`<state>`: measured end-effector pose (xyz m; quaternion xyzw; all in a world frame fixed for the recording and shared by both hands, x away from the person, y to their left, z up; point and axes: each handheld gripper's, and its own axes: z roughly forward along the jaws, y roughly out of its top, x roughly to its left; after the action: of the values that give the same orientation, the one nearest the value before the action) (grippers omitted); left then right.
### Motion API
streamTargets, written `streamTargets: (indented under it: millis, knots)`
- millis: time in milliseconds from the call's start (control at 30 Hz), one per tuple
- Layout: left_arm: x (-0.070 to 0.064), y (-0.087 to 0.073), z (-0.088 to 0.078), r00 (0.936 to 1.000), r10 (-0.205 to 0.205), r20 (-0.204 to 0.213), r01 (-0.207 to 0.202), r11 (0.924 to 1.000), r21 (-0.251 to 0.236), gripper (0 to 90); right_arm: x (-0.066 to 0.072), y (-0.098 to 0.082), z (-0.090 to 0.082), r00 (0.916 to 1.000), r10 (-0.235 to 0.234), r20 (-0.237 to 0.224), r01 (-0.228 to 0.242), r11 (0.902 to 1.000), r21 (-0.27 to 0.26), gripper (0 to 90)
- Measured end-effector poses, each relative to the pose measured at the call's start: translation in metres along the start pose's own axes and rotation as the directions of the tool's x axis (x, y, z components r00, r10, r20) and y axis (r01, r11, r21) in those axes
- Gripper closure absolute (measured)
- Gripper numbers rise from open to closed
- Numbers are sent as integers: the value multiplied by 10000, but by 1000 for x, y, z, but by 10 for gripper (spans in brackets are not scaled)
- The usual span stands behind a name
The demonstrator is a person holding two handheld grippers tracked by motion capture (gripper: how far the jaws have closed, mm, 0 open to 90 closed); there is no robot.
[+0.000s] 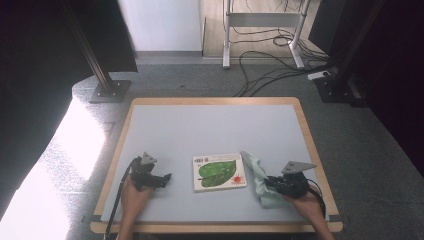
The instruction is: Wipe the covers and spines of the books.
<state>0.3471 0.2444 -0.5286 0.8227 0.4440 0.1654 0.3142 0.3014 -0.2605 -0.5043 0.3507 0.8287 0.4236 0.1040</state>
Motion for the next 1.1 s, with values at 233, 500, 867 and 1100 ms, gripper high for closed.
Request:
streamTargets:
  millis: [233,500,867,1100]
  knots:
    - [0,0,0,10000,1,-1,-1,10000,1,0,-18,-20,-36,9943,509,938,-511,9987,-7,807]
    - [0,0,0,10000,-3,-2,3,10000,0,0,-32,-44,-59,9805,985,1699,-1022,9947,131,802]
    - [0,0,0,10000,-6,-3,6,10000,1,0,-31,-48,-50,9788,732,1915,-887,9933,735,597]
    - [0,0,0,10000,-17,-3,17,10000,4,0,-27,-31,-54,9786,593,1970,-627,9980,112,364]
